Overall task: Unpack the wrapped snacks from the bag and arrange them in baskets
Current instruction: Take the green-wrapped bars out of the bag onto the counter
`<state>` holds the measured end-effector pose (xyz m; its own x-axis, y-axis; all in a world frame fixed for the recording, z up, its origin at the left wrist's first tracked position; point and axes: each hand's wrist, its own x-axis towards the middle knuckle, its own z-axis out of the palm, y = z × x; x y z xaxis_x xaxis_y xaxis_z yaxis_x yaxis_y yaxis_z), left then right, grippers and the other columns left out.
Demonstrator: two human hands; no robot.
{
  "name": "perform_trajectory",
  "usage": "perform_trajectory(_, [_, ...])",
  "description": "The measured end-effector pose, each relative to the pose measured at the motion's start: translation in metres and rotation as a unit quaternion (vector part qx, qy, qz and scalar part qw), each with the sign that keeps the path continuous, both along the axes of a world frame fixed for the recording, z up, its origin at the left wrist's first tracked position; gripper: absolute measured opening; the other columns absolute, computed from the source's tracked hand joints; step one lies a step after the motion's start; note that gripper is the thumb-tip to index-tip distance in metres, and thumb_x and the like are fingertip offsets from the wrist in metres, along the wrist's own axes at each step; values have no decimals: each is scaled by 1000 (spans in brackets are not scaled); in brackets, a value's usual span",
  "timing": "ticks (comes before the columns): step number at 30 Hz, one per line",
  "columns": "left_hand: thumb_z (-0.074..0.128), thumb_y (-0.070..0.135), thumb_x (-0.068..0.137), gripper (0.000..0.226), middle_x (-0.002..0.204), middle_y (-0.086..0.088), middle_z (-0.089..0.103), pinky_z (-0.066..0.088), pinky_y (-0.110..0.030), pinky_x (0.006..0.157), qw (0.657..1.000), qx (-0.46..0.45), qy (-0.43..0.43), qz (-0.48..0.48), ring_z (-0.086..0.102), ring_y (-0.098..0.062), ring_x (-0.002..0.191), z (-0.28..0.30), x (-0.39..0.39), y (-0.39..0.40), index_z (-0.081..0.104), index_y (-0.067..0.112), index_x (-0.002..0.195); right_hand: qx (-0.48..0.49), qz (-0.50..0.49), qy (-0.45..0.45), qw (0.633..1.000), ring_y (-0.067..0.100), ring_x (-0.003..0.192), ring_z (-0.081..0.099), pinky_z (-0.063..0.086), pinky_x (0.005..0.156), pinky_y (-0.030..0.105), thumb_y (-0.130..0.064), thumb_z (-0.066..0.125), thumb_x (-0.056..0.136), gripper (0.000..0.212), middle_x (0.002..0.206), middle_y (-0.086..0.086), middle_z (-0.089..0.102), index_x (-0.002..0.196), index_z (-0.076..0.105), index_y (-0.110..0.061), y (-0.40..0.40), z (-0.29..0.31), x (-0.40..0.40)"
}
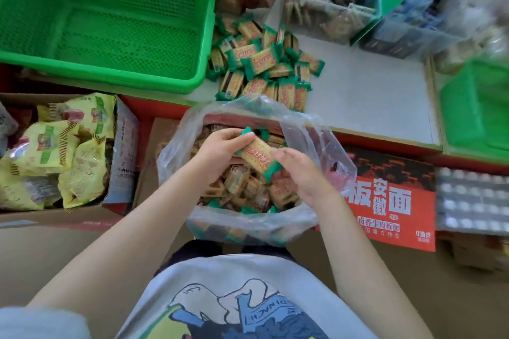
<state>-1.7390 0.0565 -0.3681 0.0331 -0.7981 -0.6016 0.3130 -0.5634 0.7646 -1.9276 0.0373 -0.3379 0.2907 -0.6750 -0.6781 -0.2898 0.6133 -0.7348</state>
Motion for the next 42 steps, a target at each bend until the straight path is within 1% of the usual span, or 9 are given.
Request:
perform_trajectory(3, [73,27,91,19,99,-11,76,61,-42,83,996,-18,-67,-46,73,-28,94,5,-19,-22,73,14,104,-13,28,31,999,9,81,67,54,73,24,-33,60,99,25,91,1,75,102,72,-11,-23,5,-16])
perform_trajectory(7, [63,33,97,28,112,2,69,59,-40,85,981,-11,-194,10,68,-23,98,1,-41,-45,68,18,120,-32,-42,75,996,12,61,56,40,51,22,-30,63,98,19,73,-3,69,87,71,-16,-61,-2,-29])
perform_trajectory(12, [57,25,98,58,159,-3,31,26,-41,119,905,-36,-418,-63,28,-20,145,-28,-34,-69,37,23,153,-87,-135,115,980,12,49,43,36,49,27,-33,66,96,23,67,5,56,83,64,-14,-133,-11,-24])
perform_trajectory(17, [54,30,96,69,166,-7,16,22,-51,121,843,-1,-498,-205,14,-28,152,-53,-35,-103,24,27,157,-69,-114,99,986,17,61,59,51,55,27,-24,63,98,18,86,8,68,105,66,-8,-208,-34,2])
perform_trajectory(22, [53,33,94,71,165,-8,20,21,-53,119,828,52,-506,-236,21,-30,151,-75,-33,-106,23,28,158,-34,-83,94,992,16,57,59,50,50,25,-4,56,96,25,81,8,64,120,61,1,-209,-48,-3])
perform_trajectory(30, [64,25,88,58,154,-14,39,28,-50,116,804,-45,-590,-59,32,-33,144,-80,-33,-25,49,16,143,-11,140,34,989,18,70,69,58,64,28,-12,57,100,13,89,8,72,103,70,-13,-101,-38,-11])
perform_trajectory(34, [70,32,83,79,160,-17,26,1,-49,122,745,74,-663,5,19,-35,149,-97,-18,69,34,14,152,71,216,99,969,14,72,70,61,67,26,-14,57,101,17,94,9,72,113,67,-9,-32,-86,2])
perform_trajectory(38, [83,51,72,124,163,-22,14,14,-53,121,774,278,-558,111,14,-38,151,-100,-4,123,5,12,159,99,218,117,964,23,91,69,57,75,29,-21,60,99,25,103,6,70,120,66,-7,18,-132,24])
perform_trajectory(42, [91,55,56,128,141,-19,53,48,-49,104,845,442,-187,234,57,-37,125,-119,8,133,26,7,155,91,234,152,956,21,89,63,50,64,26,-20,64,96,28,111,7,69,123,67,-11,48,-163,43])
